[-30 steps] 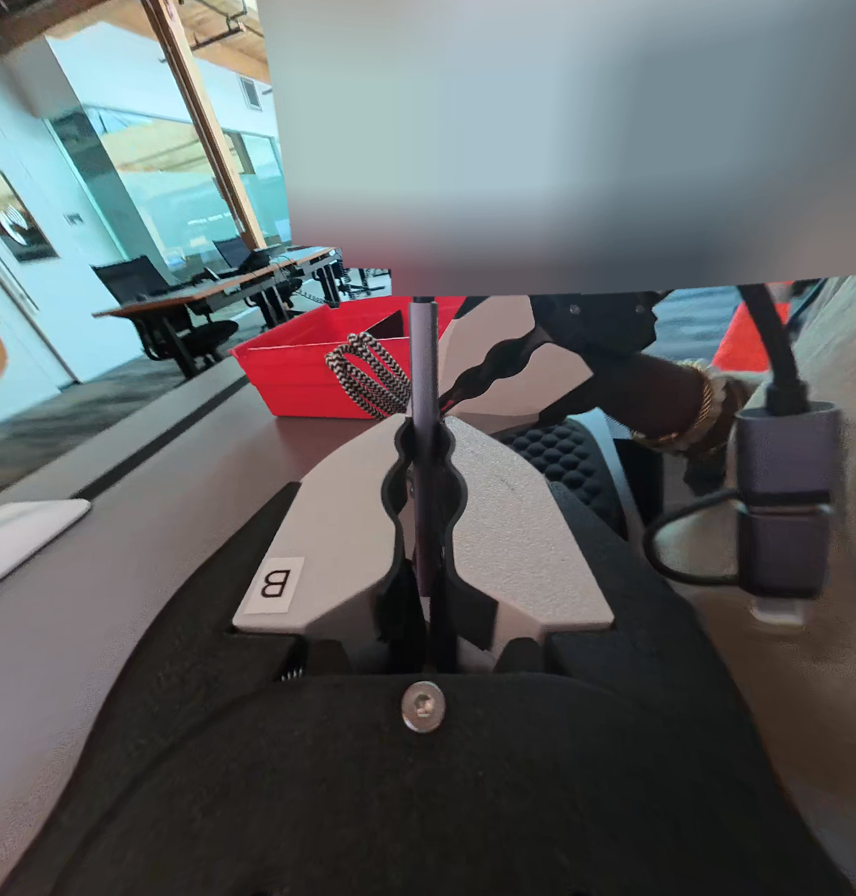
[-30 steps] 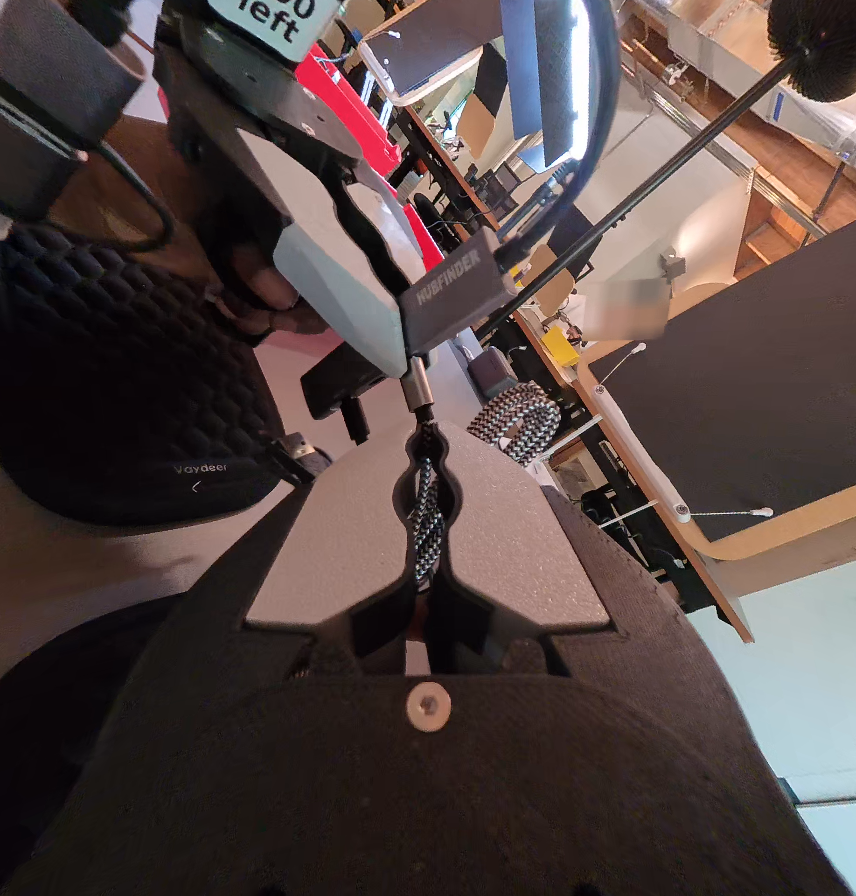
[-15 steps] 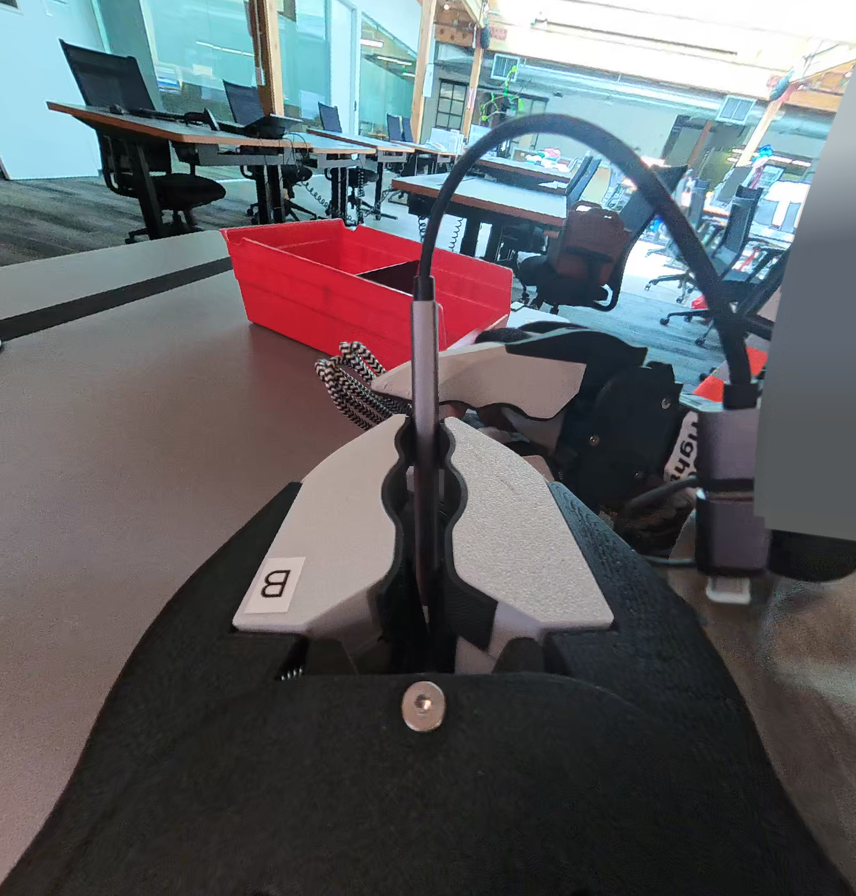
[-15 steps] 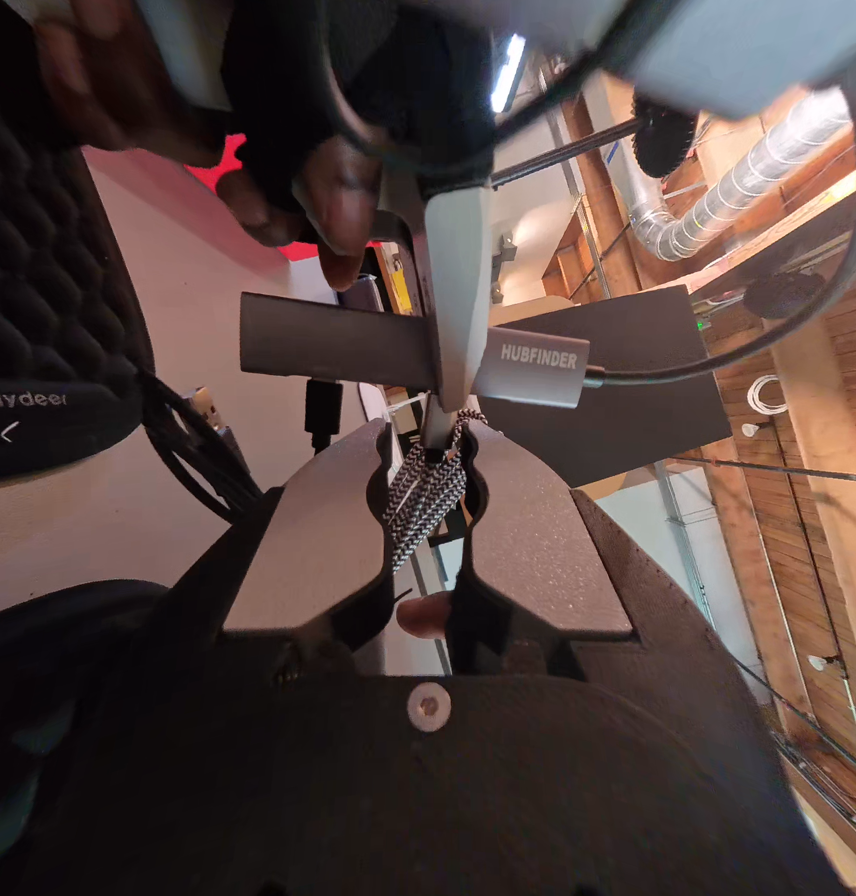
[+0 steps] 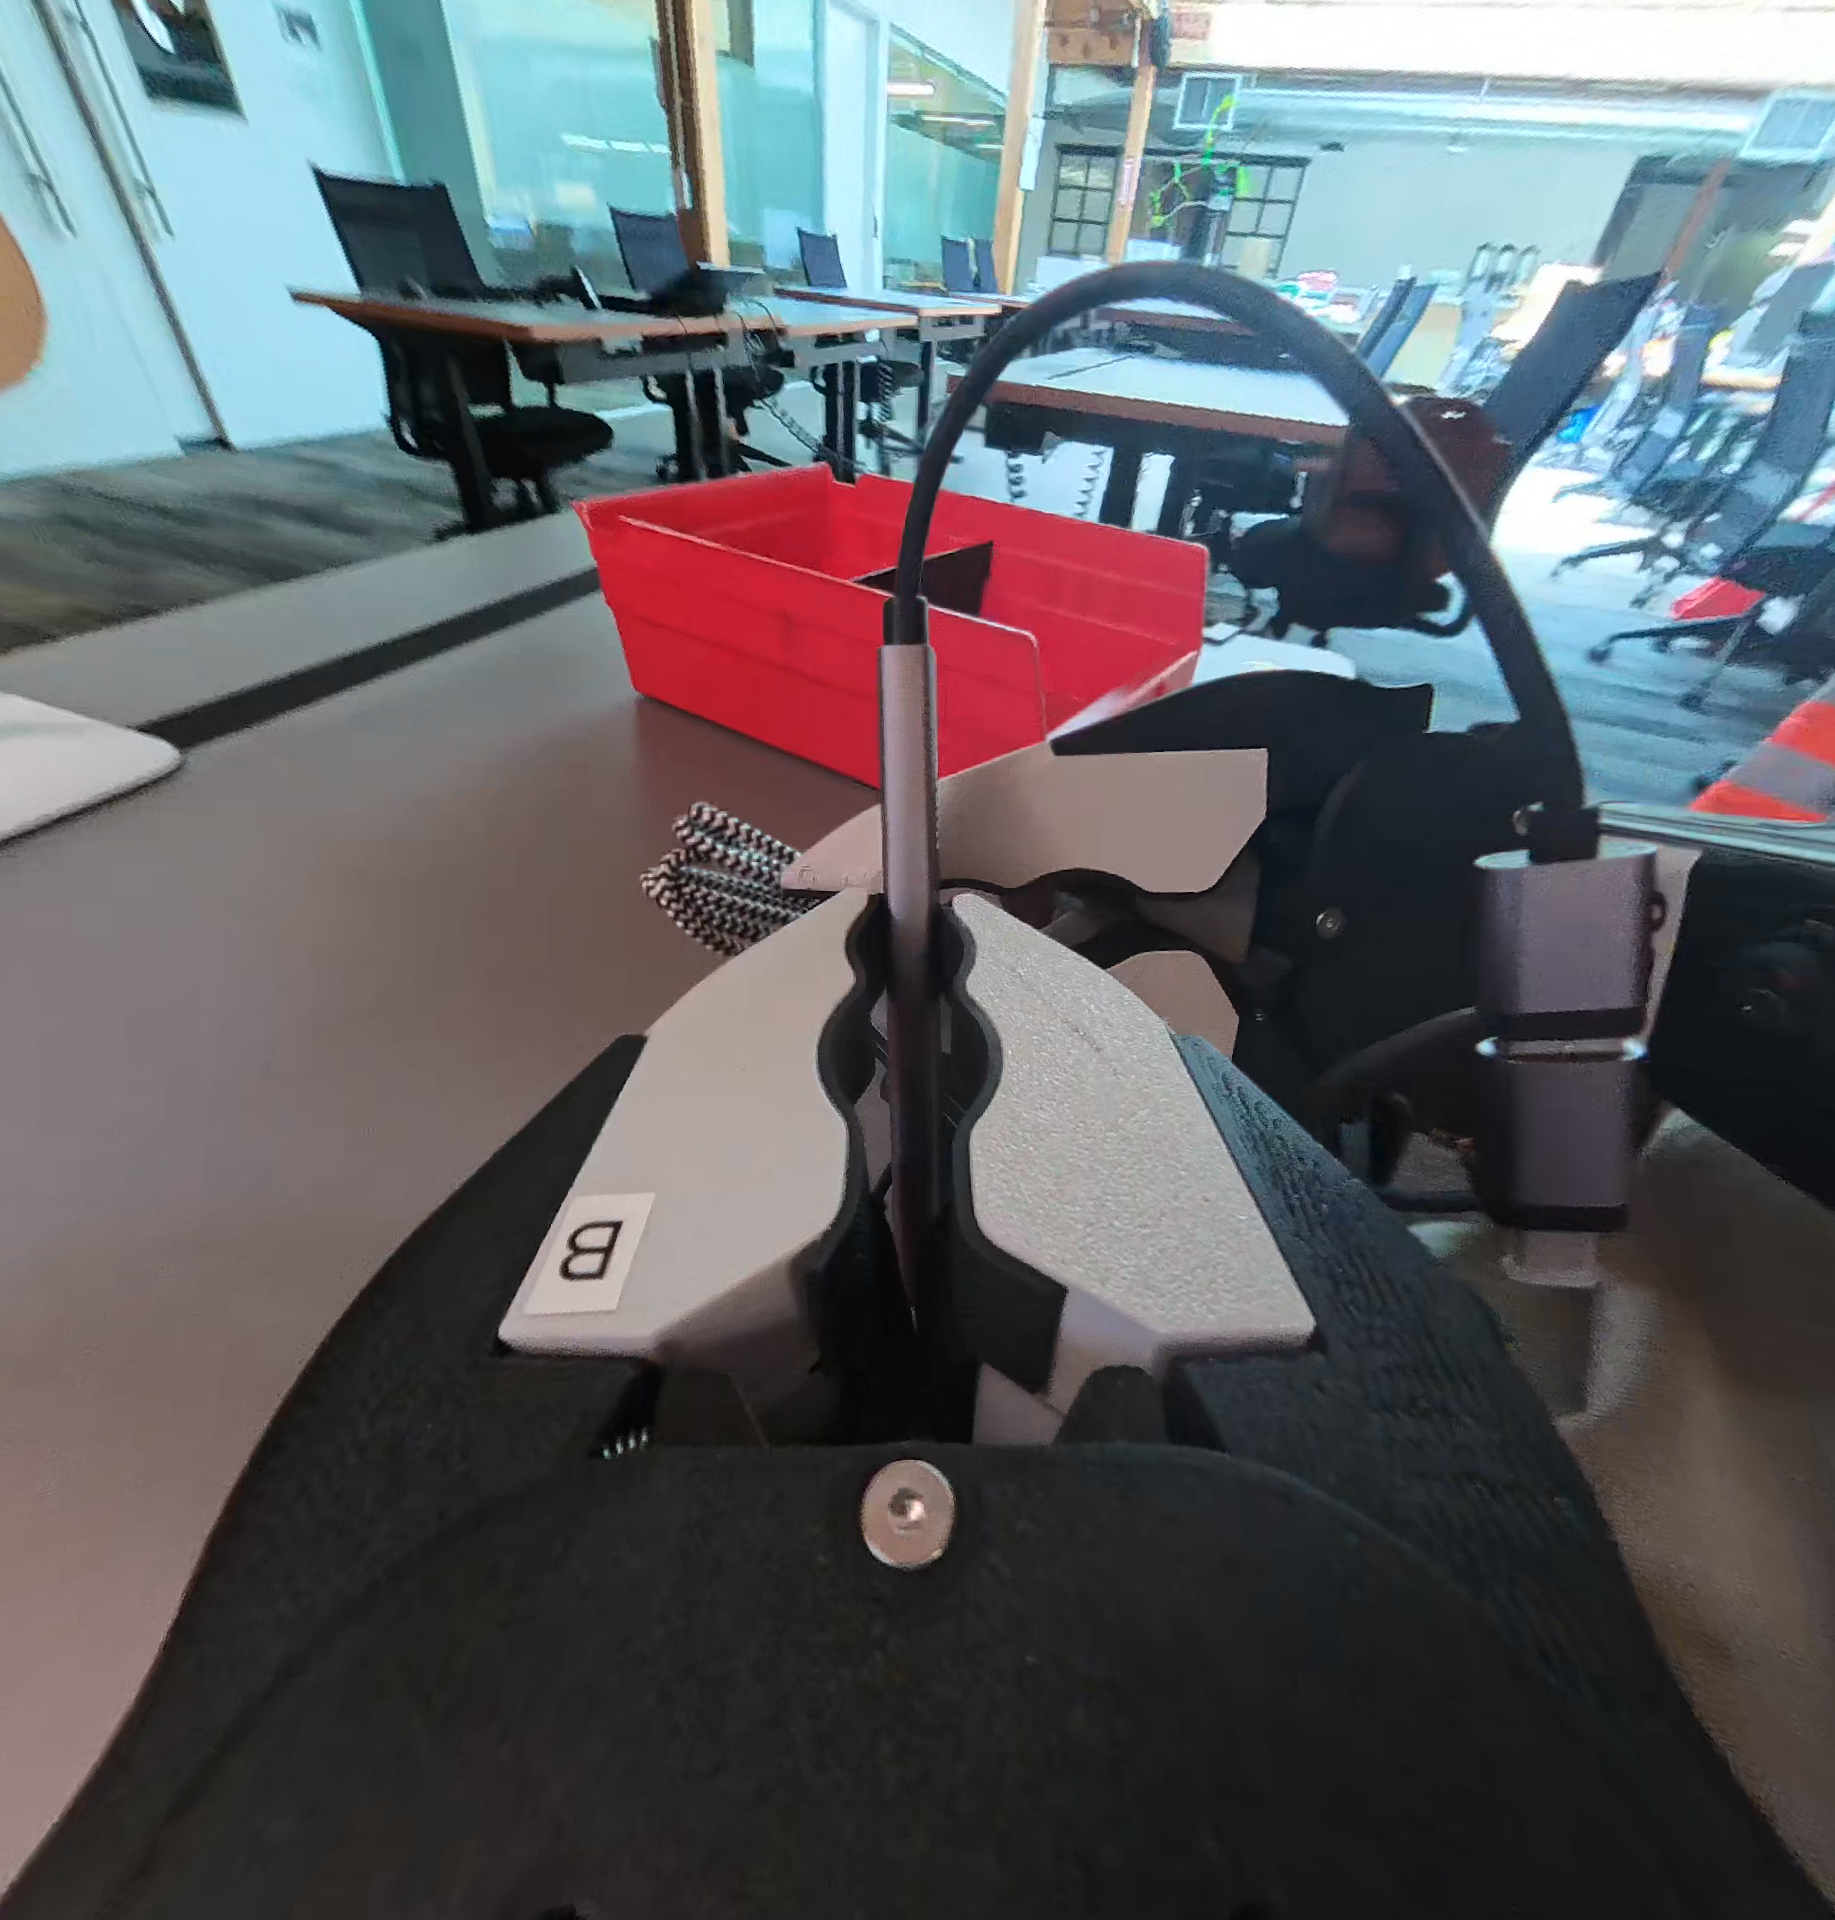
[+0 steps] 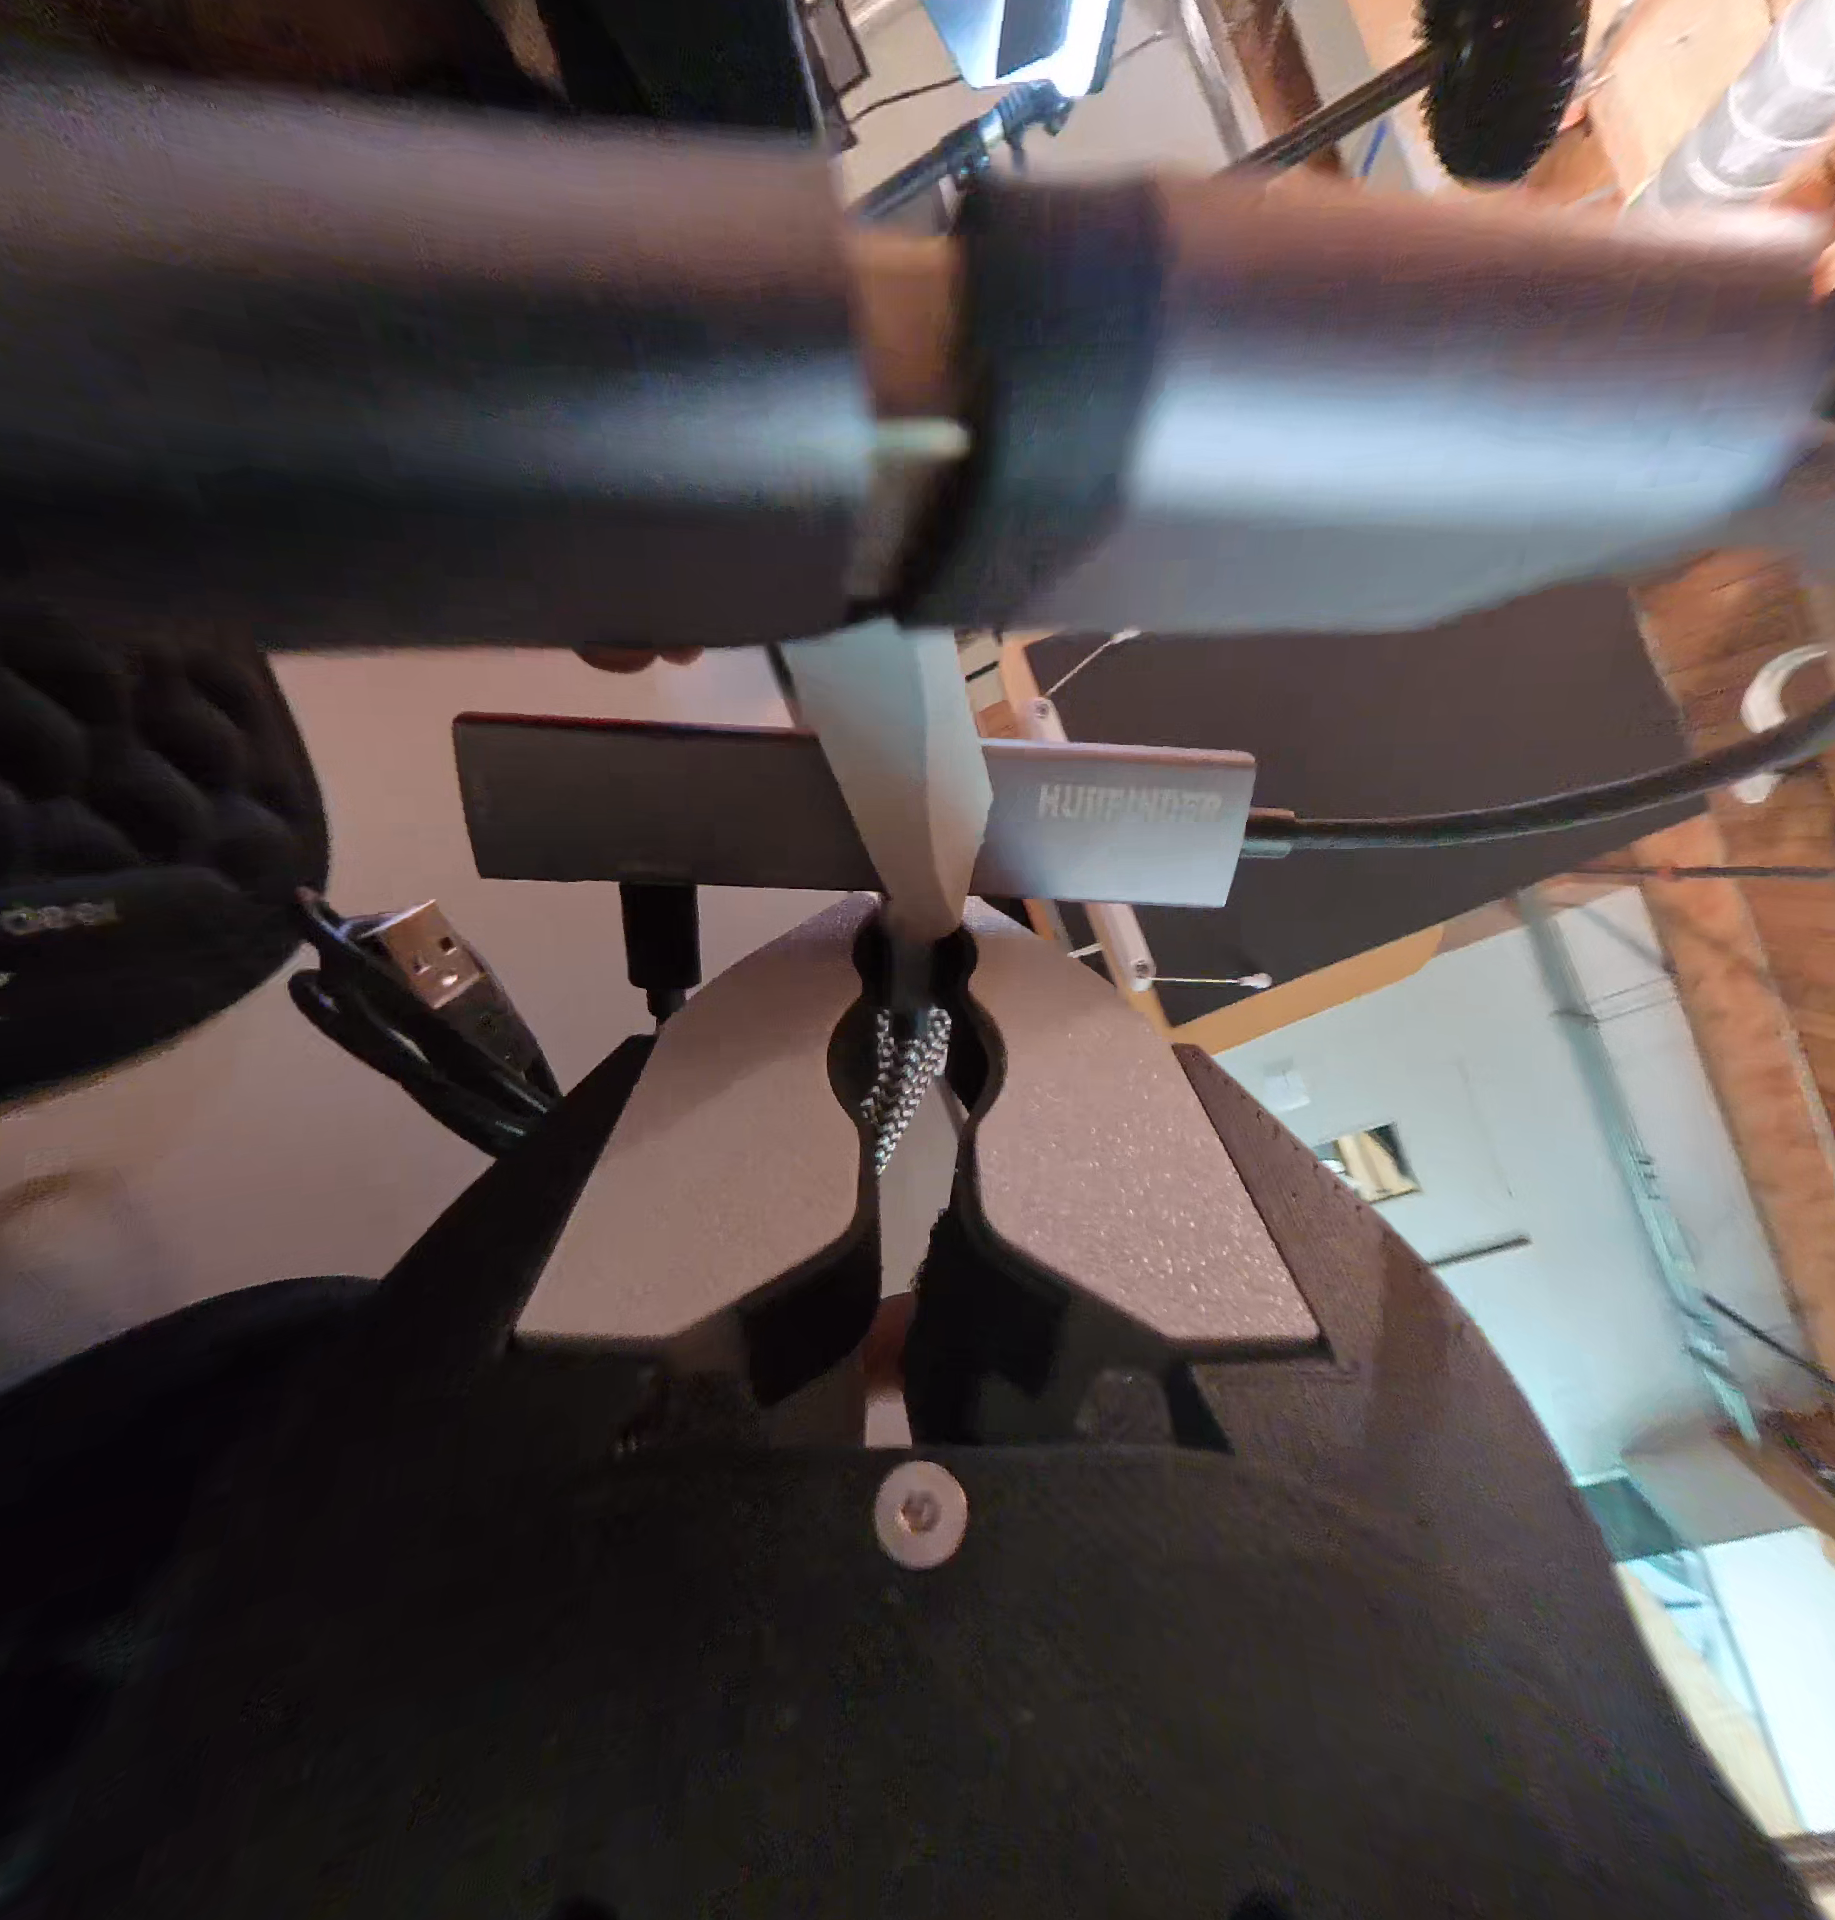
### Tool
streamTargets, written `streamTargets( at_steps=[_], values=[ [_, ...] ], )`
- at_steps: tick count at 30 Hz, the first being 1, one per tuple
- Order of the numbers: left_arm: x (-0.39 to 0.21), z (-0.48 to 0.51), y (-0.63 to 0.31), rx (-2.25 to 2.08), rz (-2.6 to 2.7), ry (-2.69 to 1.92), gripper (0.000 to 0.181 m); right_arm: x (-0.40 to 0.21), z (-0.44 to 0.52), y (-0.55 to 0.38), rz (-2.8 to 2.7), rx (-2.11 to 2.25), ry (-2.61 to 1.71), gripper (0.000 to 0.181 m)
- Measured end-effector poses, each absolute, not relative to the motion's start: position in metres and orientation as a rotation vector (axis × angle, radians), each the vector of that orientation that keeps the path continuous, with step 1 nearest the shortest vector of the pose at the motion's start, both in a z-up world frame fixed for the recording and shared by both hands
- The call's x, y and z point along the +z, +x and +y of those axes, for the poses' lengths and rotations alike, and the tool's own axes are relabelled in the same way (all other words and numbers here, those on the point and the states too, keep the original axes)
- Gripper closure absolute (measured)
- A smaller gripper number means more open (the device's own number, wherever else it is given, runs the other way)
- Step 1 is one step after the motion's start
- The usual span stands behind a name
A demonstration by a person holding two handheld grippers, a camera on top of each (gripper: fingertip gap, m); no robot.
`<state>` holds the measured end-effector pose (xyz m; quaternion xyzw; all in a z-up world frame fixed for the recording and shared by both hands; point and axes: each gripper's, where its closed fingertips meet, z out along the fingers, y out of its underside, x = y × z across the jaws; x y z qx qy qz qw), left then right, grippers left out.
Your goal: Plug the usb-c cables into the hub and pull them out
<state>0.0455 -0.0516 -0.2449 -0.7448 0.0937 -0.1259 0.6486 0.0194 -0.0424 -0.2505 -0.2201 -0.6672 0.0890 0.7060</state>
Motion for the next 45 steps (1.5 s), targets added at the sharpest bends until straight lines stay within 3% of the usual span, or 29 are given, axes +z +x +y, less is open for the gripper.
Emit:
streamTargets(
  at_steps=[12,20,26,39,45],
  values=[
    [-0.244,-0.047,0.062,-0.036,0.388,-1.735,0.174,-0.251,-0.037,0.034,-1.524,0.322,-0.470,0.175],
    [-0.239,-0.053,0.071,-0.231,0.379,-1.684,0.175,-0.245,-0.043,0.041,-1.488,0.344,-0.355,0.175],
    [-0.245,-0.049,0.067,0.075,0.454,-1.762,0.174,-0.250,-0.038,0.038,-1.477,0.343,-0.388,0.175],
    [-0.252,-0.053,0.059,-0.035,0.401,-1.801,0.175,-0.261,-0.044,0.029,-1.495,0.475,-0.433,0.176],
    [-0.260,-0.056,0.057,-0.444,0.265,-1.724,0.175,-0.272,-0.045,0.026,-1.536,0.409,-0.399,0.175]
  ],
)
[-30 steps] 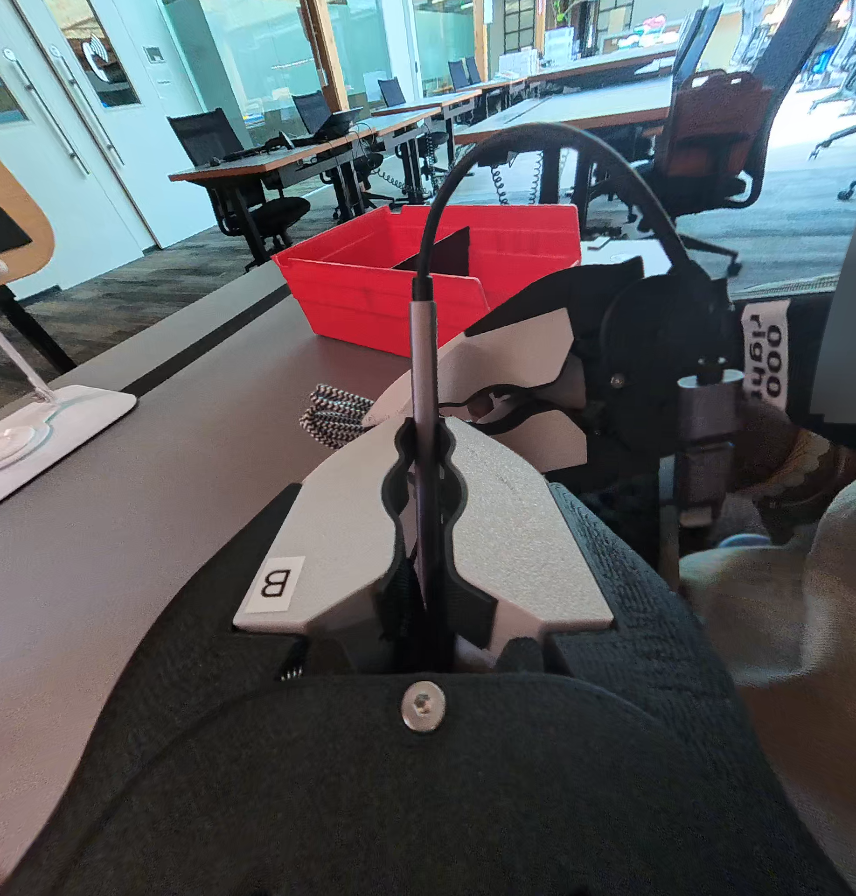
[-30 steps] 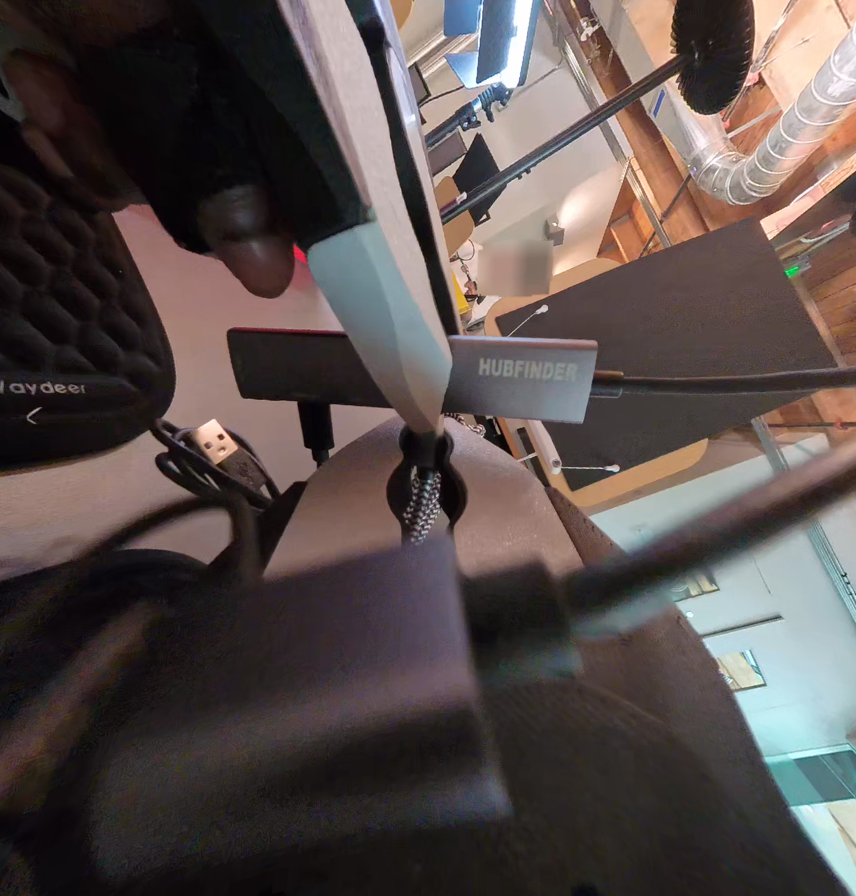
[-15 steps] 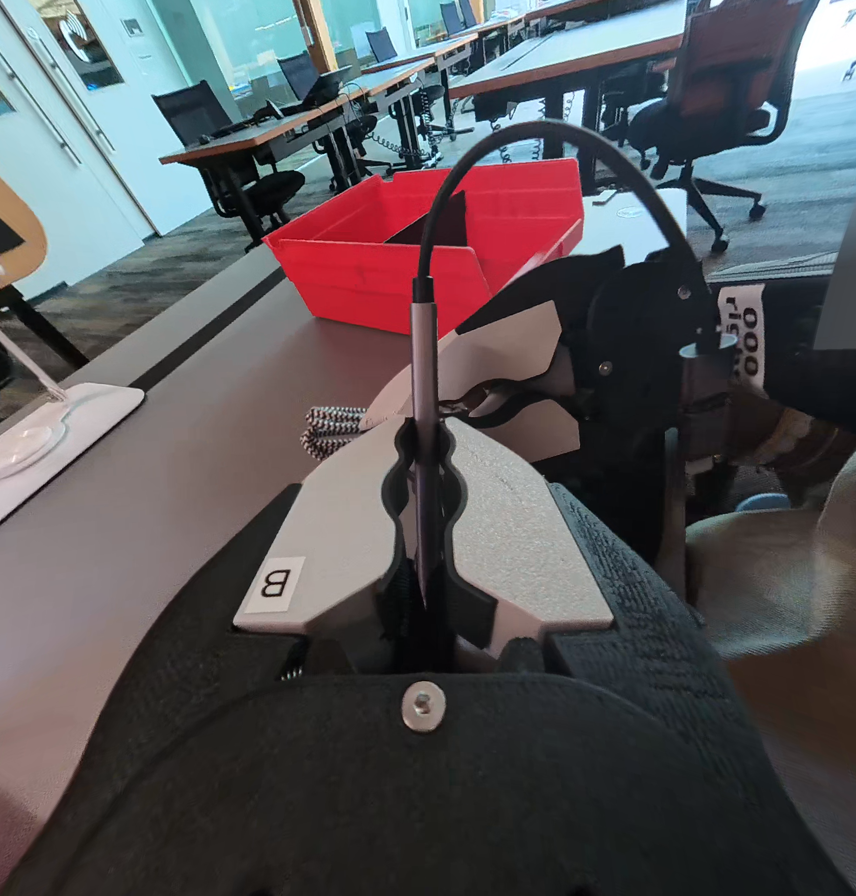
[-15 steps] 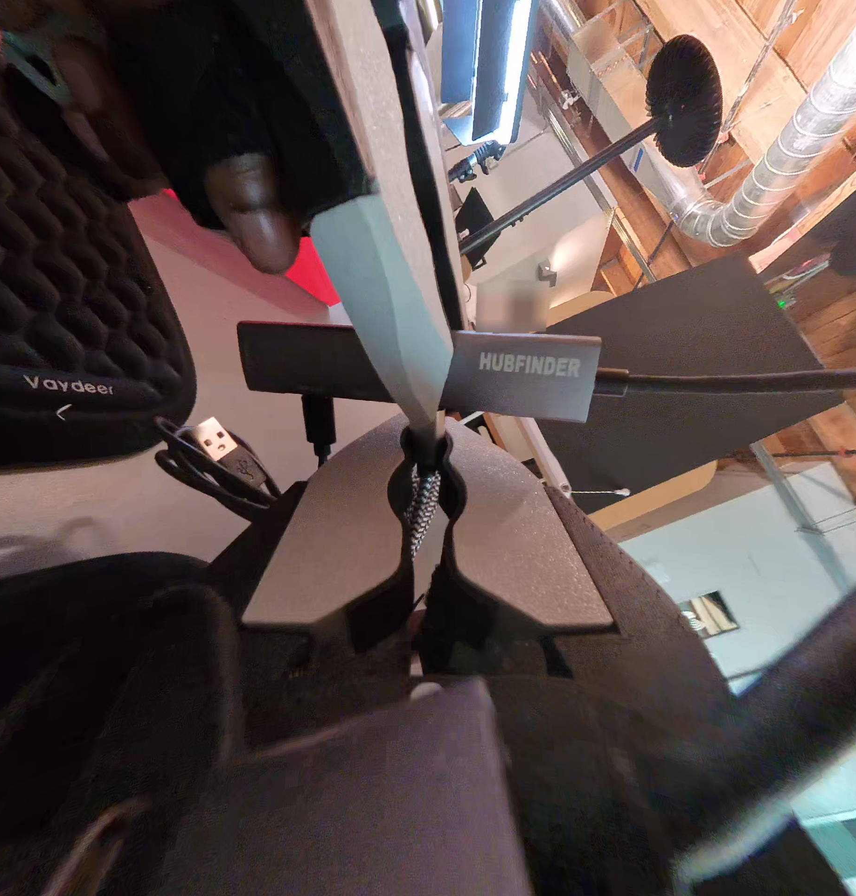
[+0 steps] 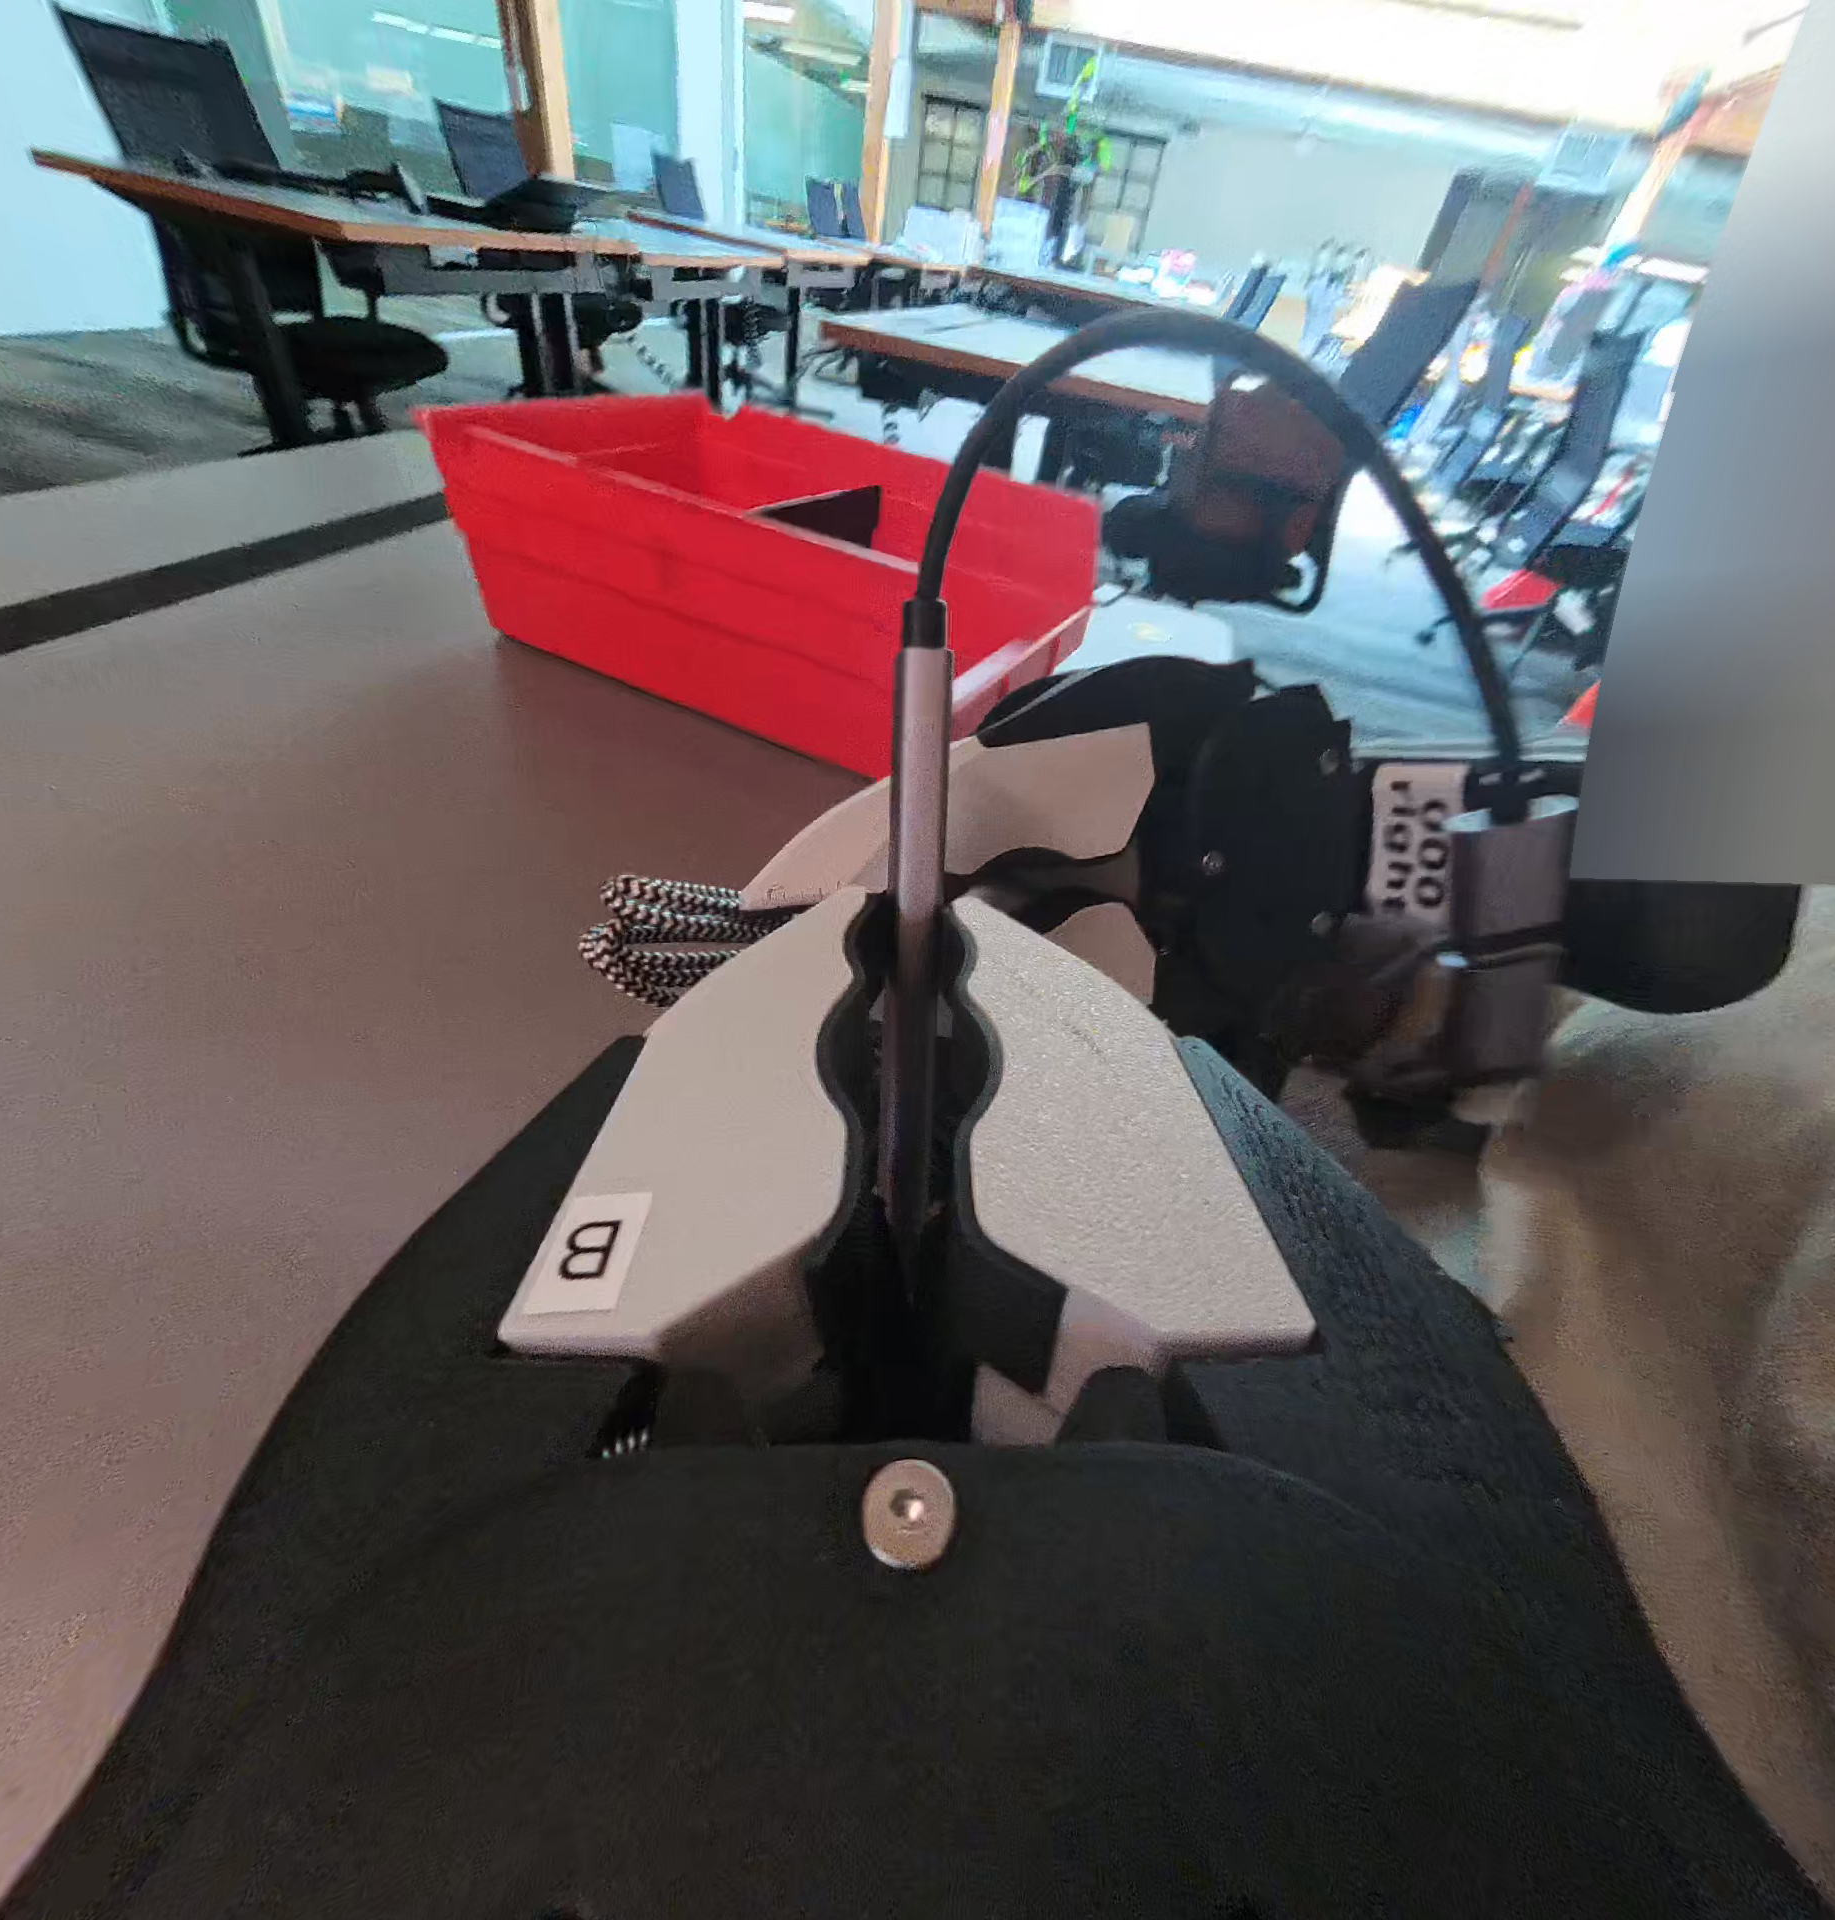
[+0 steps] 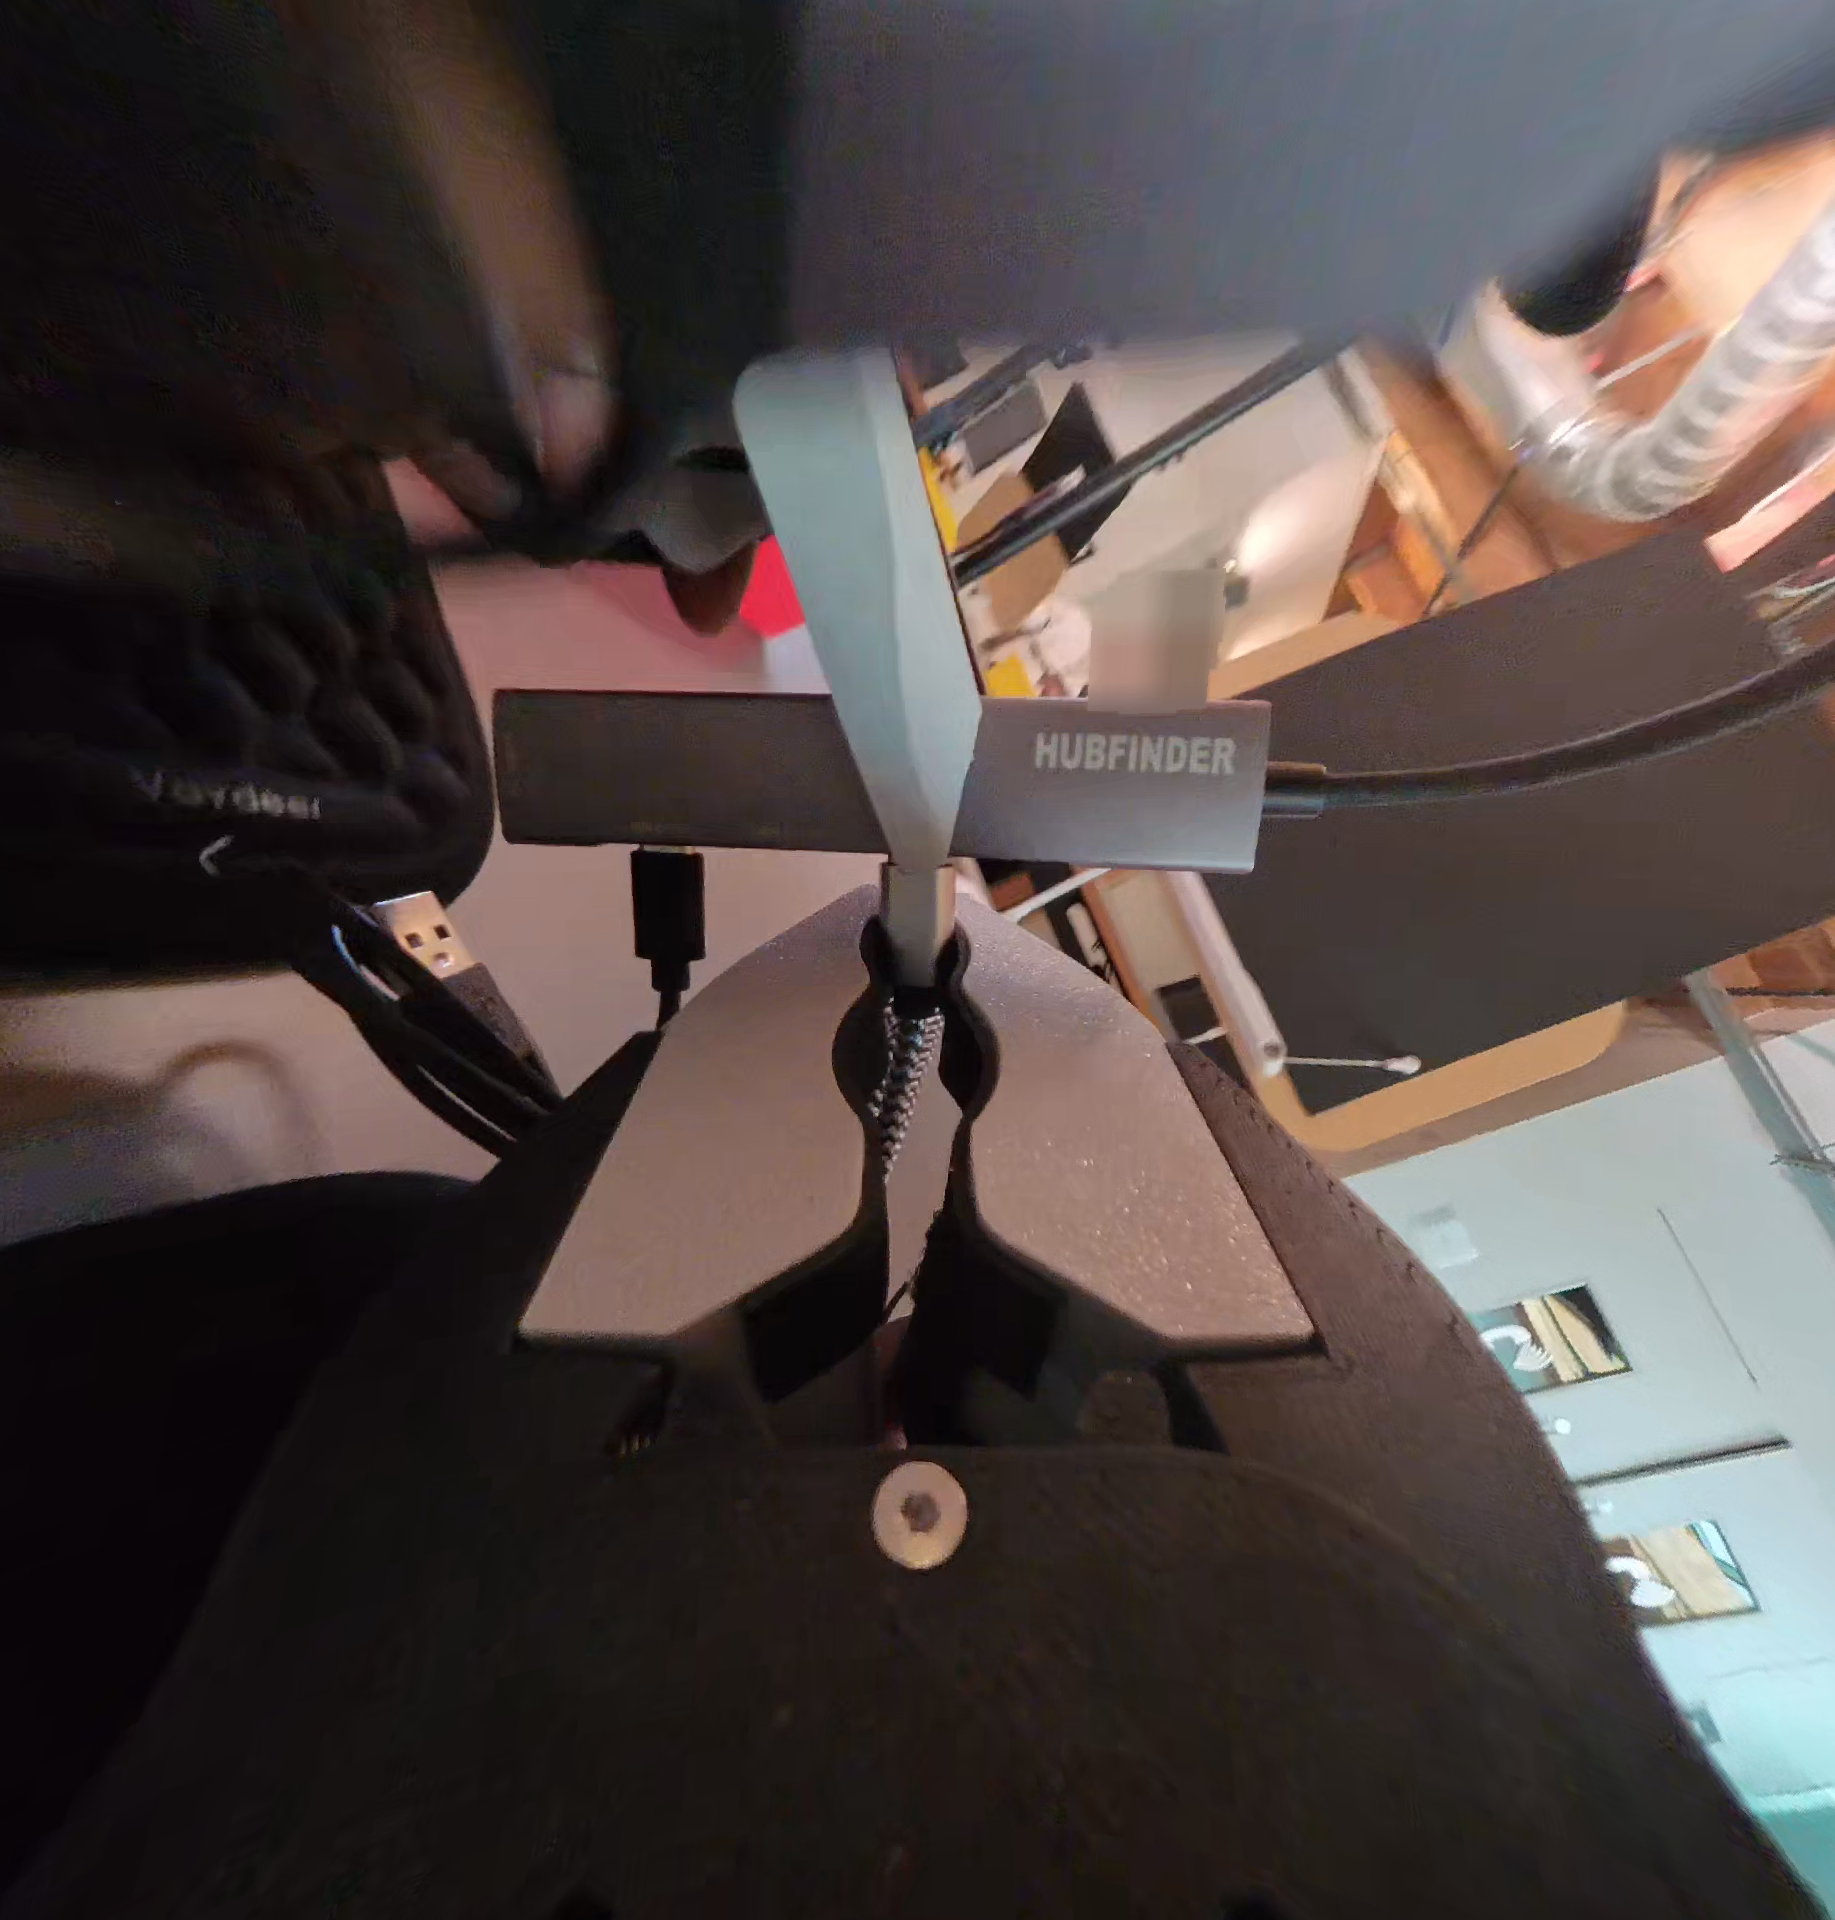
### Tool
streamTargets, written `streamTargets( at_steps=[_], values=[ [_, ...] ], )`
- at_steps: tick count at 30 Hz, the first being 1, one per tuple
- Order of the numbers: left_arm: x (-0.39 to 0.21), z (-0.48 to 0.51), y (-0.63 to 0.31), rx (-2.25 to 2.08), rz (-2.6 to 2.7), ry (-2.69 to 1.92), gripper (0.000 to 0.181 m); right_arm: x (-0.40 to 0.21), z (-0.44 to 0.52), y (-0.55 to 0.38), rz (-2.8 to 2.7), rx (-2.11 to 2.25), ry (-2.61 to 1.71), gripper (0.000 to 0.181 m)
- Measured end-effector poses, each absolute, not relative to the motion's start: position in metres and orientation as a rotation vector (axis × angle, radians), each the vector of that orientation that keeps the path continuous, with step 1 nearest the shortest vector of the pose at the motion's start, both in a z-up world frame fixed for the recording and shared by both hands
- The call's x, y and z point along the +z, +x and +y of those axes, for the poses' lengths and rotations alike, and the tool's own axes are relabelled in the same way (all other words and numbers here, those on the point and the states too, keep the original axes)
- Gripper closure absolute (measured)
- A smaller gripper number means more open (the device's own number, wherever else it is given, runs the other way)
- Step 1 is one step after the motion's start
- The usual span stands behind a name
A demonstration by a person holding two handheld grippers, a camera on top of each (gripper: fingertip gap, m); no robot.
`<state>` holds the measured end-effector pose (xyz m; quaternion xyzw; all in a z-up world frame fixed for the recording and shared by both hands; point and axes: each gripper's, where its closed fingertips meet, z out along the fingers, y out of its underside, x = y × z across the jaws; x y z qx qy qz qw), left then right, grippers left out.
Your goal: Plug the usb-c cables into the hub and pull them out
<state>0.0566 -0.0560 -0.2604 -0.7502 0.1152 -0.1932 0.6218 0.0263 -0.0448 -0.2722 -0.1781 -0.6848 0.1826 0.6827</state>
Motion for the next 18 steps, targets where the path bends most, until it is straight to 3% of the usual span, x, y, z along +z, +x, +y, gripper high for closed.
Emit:
streamTargets(
  at_steps=[15,18],
  values=[
    [-0.276,-0.062,0.041,0.222,0.389,-1.893,0.174,-0.286,-0.043,0.014,-1.568,0.324,-0.483,0.176],
    [-0.282,-0.060,0.037,0.605,0.578,-1.897,0.174,-0.294,-0.036,0.011,-1.612,0.330,-0.576,0.178]
  ],
)
